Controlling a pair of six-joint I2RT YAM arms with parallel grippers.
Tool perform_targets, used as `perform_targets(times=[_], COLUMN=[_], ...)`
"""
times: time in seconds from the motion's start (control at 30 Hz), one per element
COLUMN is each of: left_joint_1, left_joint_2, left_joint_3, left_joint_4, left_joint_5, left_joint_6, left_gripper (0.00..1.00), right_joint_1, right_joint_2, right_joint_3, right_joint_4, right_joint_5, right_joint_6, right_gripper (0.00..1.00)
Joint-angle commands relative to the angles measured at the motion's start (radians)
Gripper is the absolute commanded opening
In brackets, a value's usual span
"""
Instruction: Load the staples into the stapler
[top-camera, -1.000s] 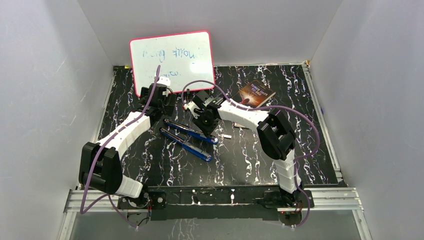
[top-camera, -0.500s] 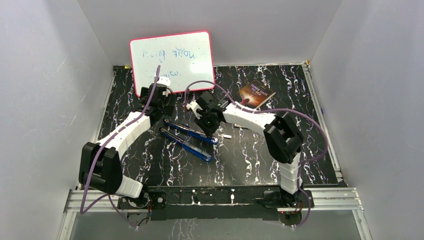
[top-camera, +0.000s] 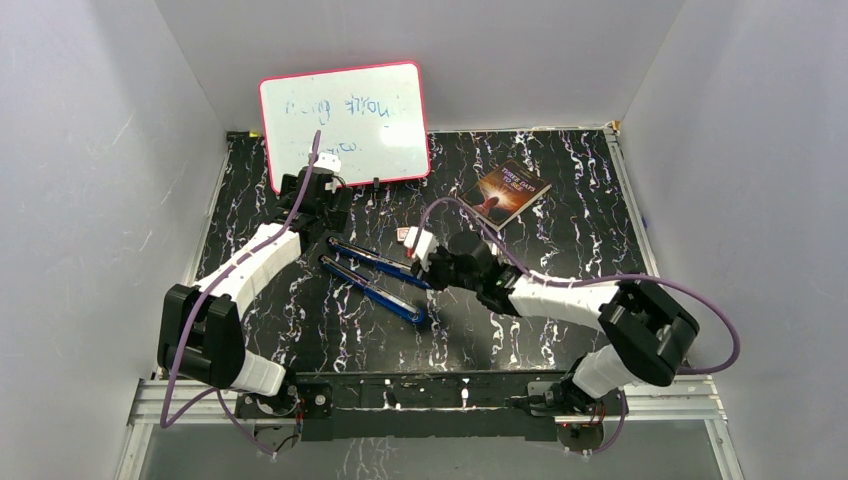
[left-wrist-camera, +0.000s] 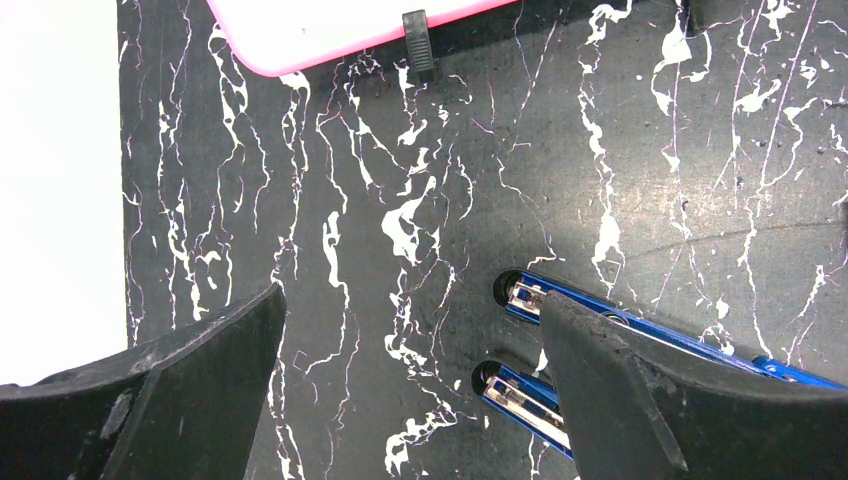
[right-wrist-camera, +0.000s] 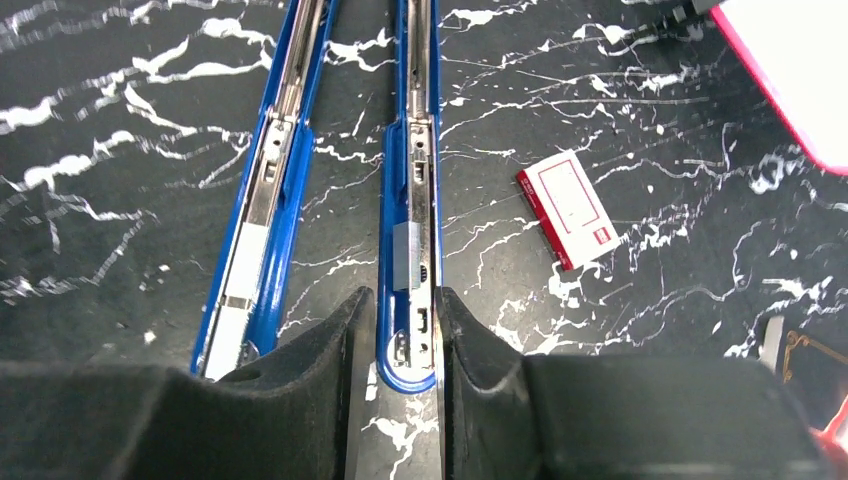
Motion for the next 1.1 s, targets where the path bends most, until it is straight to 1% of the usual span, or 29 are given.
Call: perform_targets(times=[0.0,0.07,0.17,0.27,0.5,0.63,1.07], left_joint_1=[-0.008,-0.008,-0.008,-0.011,-0.013,-0.014,-0.015], left_joint_2=[-0.032,-0.034,-0.035,-0.035,-0.035,-0.036,-0.038], left_joint_3=[0.01,0.01,0.01,0.008,0.007,0.007,0.006], left_joint_4=[0.001,0.001,0.001,0.003,0.005,0.006,0.006], left_joint_5=[-0.017,-0.019,-0.02,-0.022,-0.027,-0.026,-0.027], left_joint_6=[0.007,0.009,0.009,0.009,0.014,0.014,0.016], left_gripper=[0.98,0.98,0.98,0.98,0.98,0.98,0.98], right_joint_1=[0.044,0.067,0.108,0.123,0.123,0.124,0.124], right_joint_2=[0.027,0.054,0.108,0.159,0.224,0.234,0.269], right_joint_3=[-0.081,-0.081,-0.109,-0.101,-0.049,-0.043,-0.011], right_joint_4=[0.333,0.306,0.373,0.387,0.353,0.356,0.307], right_joint_5=[-0.016,-0.001,0.077,0.123,0.171,0.197,0.171], right_joint_6=[-0.255,-0.321,-0.427,-0.469,-0.509,-0.521,-0.515], right_gripper=[0.37,0.38,0.38,0.39,0.41,0.41,0.42])
